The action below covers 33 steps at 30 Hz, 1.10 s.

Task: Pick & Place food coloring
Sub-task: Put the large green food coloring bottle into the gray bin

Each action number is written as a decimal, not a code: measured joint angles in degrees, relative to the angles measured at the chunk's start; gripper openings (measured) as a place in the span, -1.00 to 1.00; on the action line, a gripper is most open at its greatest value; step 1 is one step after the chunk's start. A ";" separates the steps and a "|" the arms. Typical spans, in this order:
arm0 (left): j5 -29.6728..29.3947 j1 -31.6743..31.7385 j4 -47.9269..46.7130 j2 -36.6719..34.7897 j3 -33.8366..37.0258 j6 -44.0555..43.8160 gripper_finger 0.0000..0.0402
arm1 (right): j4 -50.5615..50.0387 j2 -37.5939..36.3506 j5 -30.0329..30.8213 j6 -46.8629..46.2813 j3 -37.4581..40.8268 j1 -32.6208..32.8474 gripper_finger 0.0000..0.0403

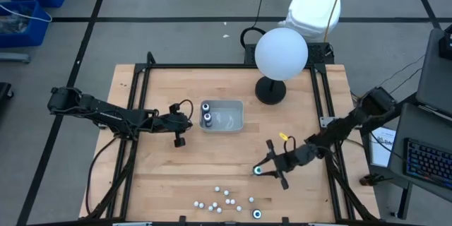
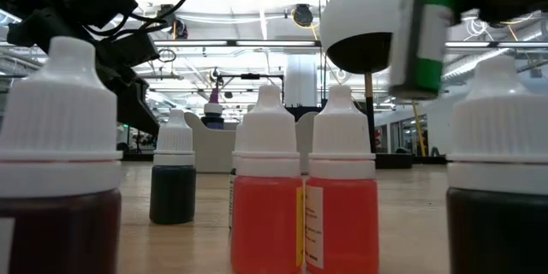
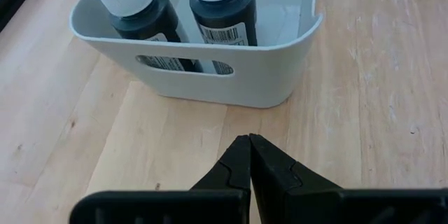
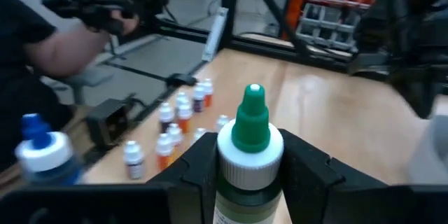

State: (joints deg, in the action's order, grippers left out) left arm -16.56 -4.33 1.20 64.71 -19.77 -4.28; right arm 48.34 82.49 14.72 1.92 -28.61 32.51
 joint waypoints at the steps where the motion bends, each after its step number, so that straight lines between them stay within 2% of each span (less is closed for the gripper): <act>1: -0.02 -0.01 0.15 0.00 0.00 0.31 -0.95 | -2.18 -0.65 0.00 0.48 -1.00 -0.67 -0.44; 8: -0.04 0.01 1.52 0.00 0.00 1.59 -0.95 | -18.94 -1.94 -0.04 5.87 -12.45 -5.68 -0.45; 12: -0.04 0.01 1.99 0.00 0.00 1.59 -0.95 | -23.48 -1.96 -0.28 8.57 -18.45 -9.46 -0.44; 18: -0.04 0.01 2.00 0.00 0.00 1.56 -0.95 | -23.32 -1.98 -10.83 11.99 -23.83 -17.03 -0.45; 26: -0.04 0.01 1.98 0.00 0.00 2.27 -0.95 | -21.01 3.10 -12.08 11.44 -26.31 -27.26 -0.44; 33: -0.04 0.01 2.18 0.00 0.00 2.29 -0.95 | -10.06 10.08 -11.80 4.09 -26.44 -33.21 -0.44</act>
State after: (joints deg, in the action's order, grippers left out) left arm -16.60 -4.32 3.38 64.71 -19.77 -1.99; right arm 38.27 92.58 2.92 6.01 -55.05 -0.71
